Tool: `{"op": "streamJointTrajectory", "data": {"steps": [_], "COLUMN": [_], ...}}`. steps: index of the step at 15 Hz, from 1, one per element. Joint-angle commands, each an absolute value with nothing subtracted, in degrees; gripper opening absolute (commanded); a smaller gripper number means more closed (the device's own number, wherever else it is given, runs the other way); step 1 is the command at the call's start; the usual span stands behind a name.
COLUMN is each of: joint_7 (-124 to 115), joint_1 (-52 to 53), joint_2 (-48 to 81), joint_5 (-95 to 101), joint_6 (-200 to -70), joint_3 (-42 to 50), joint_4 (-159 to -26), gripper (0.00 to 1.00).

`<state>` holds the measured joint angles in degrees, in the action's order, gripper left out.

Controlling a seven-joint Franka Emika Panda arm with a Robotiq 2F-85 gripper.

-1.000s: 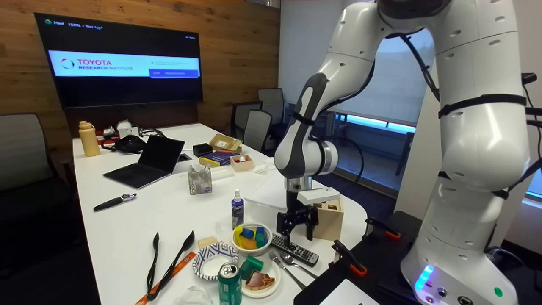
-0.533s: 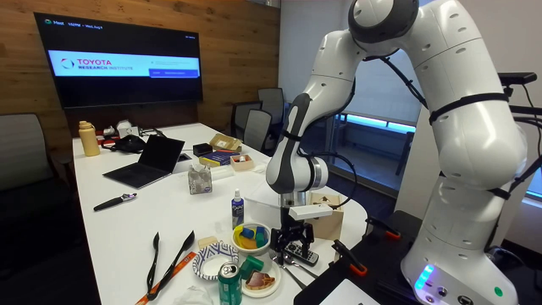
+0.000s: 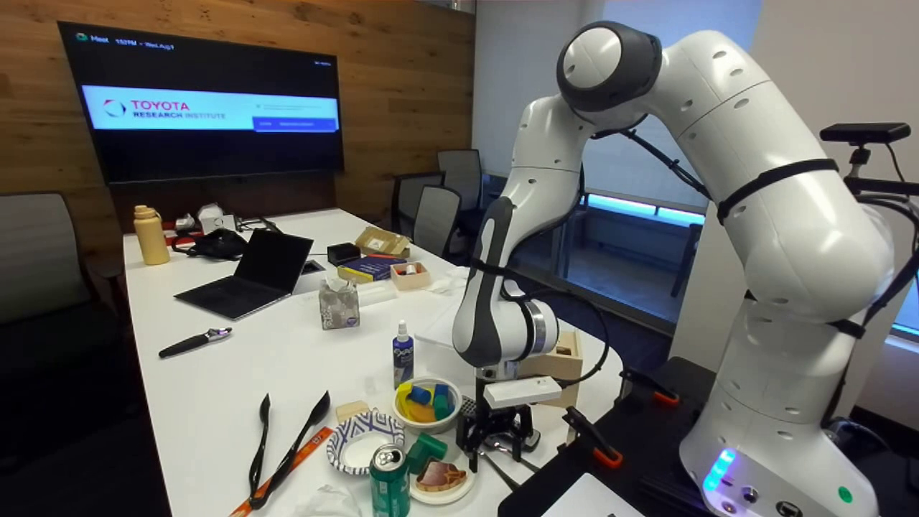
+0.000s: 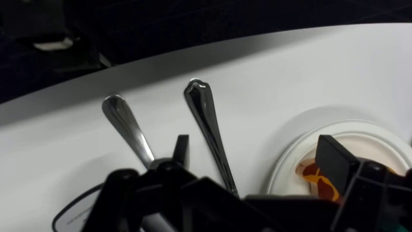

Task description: Use the spoon to stir the contents in the bowl

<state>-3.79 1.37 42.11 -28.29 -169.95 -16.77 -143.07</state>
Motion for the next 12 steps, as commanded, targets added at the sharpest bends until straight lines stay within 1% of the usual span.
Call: {"op": "streamJointTrajectory", "data": {"steps": [1,4,11,12], "joint_7": [-8.40,-10.18,-11.41,-11.19], "joint_1": [1.69,1.65,2.82,3.04], "joint_2": [45.07,45.97,45.90,46.09], "joint_5": [-26.30,-24.73,-20.28,-19.41], "joint_6": [-173.71,-175.08,-172.05,-171.37], "joint_3": [-16.90,-16.33,-12.38,-11.55], "joint_4": [-142.23,-142.60,-141.59,-140.92], "gripper": [1.00,1.00,1.00,0.96]}}
